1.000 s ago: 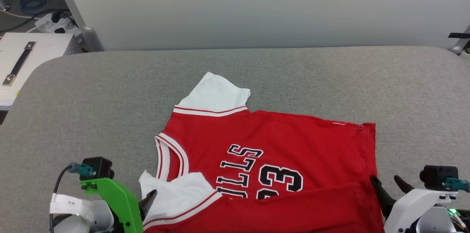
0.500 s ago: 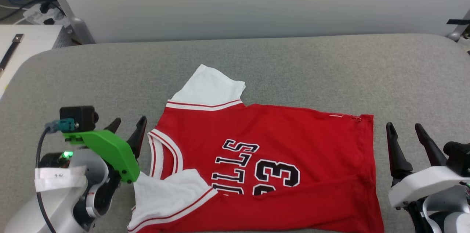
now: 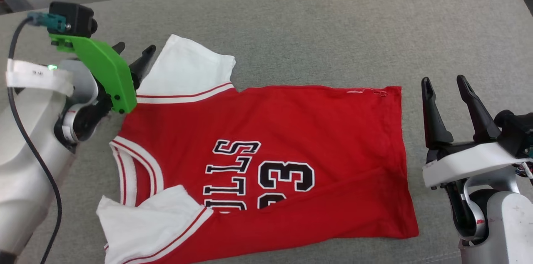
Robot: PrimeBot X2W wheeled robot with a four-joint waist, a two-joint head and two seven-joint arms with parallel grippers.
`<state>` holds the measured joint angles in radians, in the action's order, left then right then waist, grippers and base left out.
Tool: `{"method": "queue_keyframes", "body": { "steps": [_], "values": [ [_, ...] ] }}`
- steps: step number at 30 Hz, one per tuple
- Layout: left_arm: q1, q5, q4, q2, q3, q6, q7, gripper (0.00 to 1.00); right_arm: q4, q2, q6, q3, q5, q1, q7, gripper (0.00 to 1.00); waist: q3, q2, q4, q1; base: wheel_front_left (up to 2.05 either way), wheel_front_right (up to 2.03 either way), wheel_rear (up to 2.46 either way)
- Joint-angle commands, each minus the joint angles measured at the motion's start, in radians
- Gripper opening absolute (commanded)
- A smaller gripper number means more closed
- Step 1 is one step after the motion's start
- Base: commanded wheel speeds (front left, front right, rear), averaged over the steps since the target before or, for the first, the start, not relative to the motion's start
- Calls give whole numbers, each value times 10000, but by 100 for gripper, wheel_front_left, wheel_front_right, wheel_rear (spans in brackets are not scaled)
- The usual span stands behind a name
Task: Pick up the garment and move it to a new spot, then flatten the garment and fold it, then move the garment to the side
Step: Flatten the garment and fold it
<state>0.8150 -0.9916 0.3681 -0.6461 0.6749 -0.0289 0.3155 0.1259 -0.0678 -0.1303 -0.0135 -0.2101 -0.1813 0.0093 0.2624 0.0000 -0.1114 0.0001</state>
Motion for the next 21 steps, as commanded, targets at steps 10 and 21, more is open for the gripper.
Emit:
{"method": "queue_keyframes", "body": {
  "steps": [10, 21],
  "values": [
    [2194, -226, 1974, -186, 571, 1024, 2648, 100, -521, 122, -4, 301, -299, -438, -552, 100, 1676, 0, -1787, -1, 0, 0, 0],
    [3250, 10, 3387, -500, 953, 1209, 3950, 100, -836, 168, -4, 474, -671, -553, -869, 100, 2463, 0, -2261, -1, 0, 0, 0]
  ]
}}
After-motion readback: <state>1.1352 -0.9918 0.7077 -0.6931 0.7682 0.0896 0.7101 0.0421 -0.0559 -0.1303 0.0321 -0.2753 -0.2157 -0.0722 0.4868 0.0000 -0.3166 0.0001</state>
